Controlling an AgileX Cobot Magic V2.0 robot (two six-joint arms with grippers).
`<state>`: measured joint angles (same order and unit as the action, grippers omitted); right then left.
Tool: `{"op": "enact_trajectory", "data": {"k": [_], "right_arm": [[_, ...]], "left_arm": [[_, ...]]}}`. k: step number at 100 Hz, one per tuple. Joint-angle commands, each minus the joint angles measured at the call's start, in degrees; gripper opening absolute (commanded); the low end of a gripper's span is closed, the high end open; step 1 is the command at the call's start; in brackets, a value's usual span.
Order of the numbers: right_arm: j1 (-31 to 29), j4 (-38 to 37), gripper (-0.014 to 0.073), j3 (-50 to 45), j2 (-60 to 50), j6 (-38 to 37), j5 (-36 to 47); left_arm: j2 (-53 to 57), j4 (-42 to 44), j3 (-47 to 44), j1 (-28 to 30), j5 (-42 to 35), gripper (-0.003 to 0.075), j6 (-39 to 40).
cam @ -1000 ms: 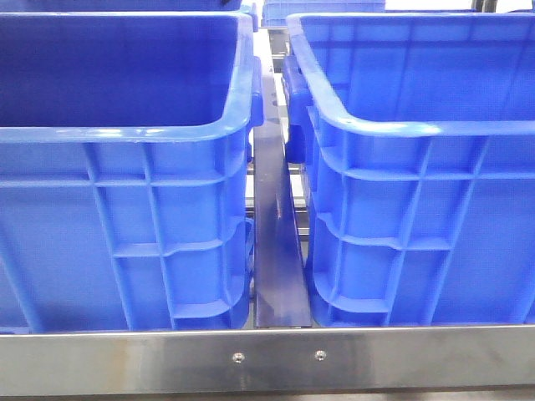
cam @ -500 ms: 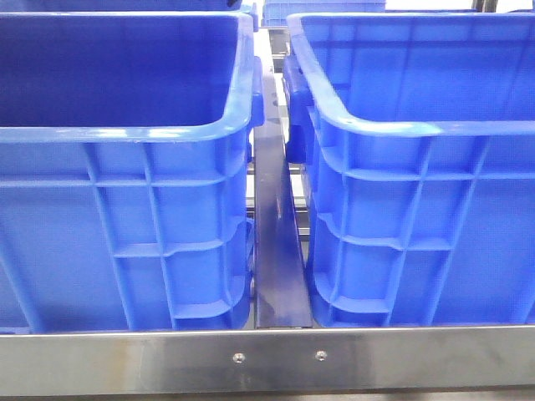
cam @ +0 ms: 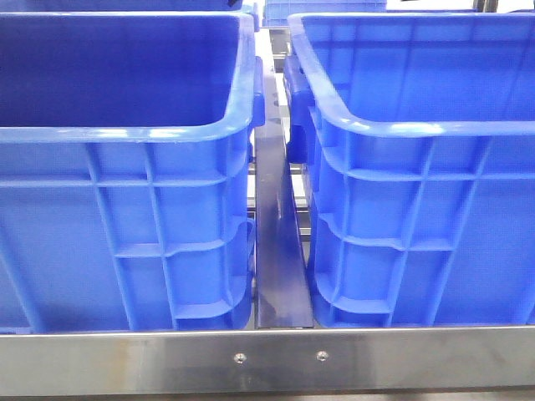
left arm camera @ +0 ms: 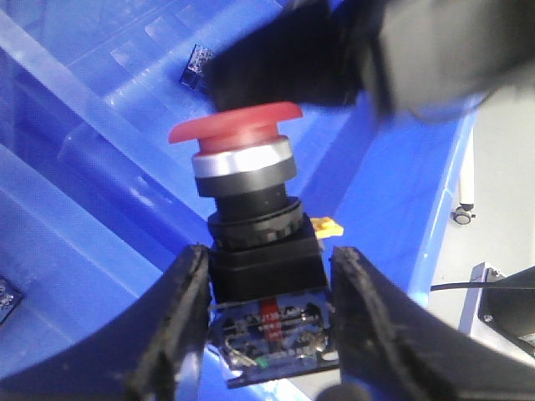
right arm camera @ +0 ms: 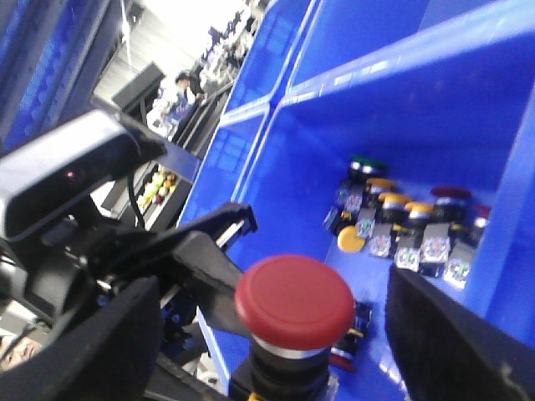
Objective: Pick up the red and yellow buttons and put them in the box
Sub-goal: 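Raise the red button to the right gripper and grasp its cap, then carry the red button into the other bin and open the right gripper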
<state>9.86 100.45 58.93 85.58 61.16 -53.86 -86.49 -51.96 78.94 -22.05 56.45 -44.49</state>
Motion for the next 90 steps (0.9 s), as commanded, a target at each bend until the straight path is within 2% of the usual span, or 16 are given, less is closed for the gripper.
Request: {"op": "enact_trajectory", "data": {"k": [1, 21, 28, 51, 57, 66, 84, 90], "right_arm": [[0.8, 4.0, 0.0574, 1.6, -1.5, 0.0, -0.9], [1.1, 4.5, 0.0571, 1.6, -1.2, 0.0, -0.8], [1.1, 4.5, 0.0544, 1.6, -1.1, 0.0, -0.8], [1.1, 4.5, 0.0243, 1.6, -1.1, 0.0, -0.5], [1.1, 4.5, 0.0206, 1.6, -1.1, 0.0, -0.6], [1.1, 4.5, 0.0205, 1.6, -1.1, 0.0, -0.6], [1.1, 4.5, 0.0205, 1.6, -1.1, 0.0, -0.6], [0.6, 4.6, 0.0205, 1.7, -1.1, 0.5, 0.0]], "left_arm": [[1.8, -3.7, 1.8, -0.3, -1.4, 0.0072, -0.3], [1.8, -3.9, 1.8, -0.3, -1.4, 0.0072, -0.3], [1.8, -3.9, 1.8, -0.3, -1.4, 0.0072, -0.3], [1.8, -3.9, 1.8, -0.3, -0.4, 0.0073, -0.6], [1.8, -3.9, 1.8, -0.3, -0.4, 0.0087, -0.7], [1.8, -3.9, 1.8, -0.3, -0.6, 0.0170, -0.9], [1.8, -3.9, 1.8, -0.3, -0.4, 0.0508, -0.9], [1.8, -3.9, 1.8, -0.3, -0.3, 0.0554, -0.9]]}}
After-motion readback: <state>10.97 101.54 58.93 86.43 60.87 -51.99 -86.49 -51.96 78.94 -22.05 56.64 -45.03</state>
